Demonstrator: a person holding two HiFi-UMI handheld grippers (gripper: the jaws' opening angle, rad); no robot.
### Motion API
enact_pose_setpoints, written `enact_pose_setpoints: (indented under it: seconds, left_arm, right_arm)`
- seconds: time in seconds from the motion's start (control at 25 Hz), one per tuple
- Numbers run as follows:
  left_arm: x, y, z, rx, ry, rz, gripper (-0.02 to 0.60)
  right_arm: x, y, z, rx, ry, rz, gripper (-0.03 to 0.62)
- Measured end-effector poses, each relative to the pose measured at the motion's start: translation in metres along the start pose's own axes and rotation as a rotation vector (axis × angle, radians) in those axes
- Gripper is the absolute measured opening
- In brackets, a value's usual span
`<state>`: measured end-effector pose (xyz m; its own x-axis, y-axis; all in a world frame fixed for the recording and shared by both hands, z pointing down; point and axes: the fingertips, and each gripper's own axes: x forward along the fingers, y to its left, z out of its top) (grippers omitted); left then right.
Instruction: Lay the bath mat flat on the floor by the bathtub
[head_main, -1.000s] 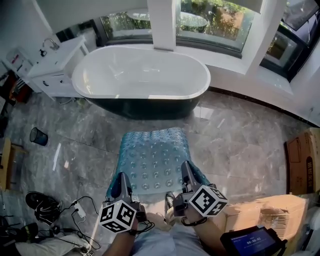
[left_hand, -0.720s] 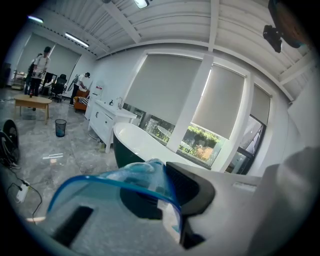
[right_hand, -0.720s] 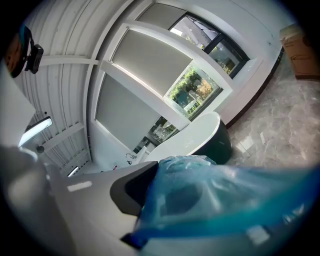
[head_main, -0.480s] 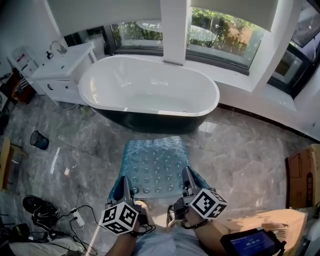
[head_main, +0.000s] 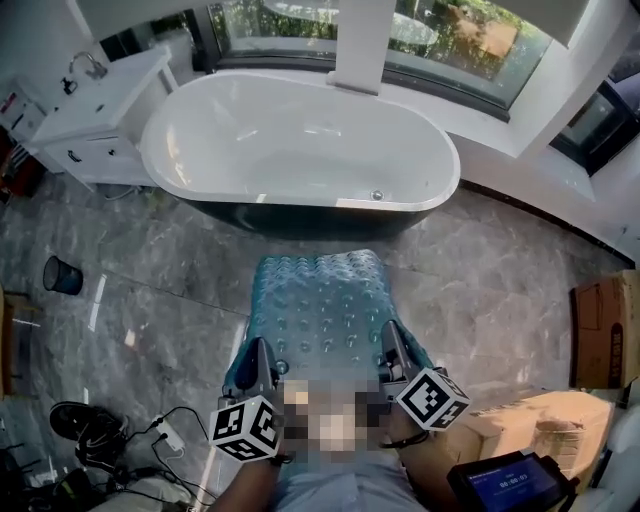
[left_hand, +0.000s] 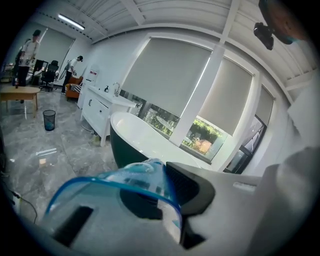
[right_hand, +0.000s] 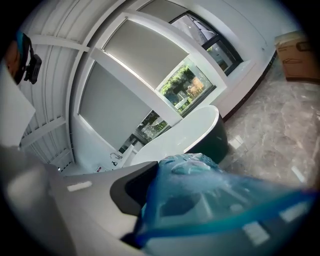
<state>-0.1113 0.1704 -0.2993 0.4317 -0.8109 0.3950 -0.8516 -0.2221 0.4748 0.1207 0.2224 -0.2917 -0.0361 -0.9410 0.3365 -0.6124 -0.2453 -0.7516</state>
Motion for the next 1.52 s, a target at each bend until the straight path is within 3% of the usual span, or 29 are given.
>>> enact_pose_setpoints:
  seconds: [0.32,0.6,1.52]
  left_arm:
    - [0.051,0.056,0.031,0.015,0.078,-0.051,0.026]
    - [0.088,0.076,0.032,0.030,0.121,-0.088,0.026]
    - [0.194,0.112,-0.069,0.029,0.143,-0.013,0.028]
  right_arm:
    - [0.057,0.023,-0.032,0.041,-0.034,-0.076,0.023]
    - [0.083,0.009,-0.045,0.073,-0.067,-0.127,0.025]
    - [0.173,-0.118,-0.075,0.107,-0.036,-0.155,0.025]
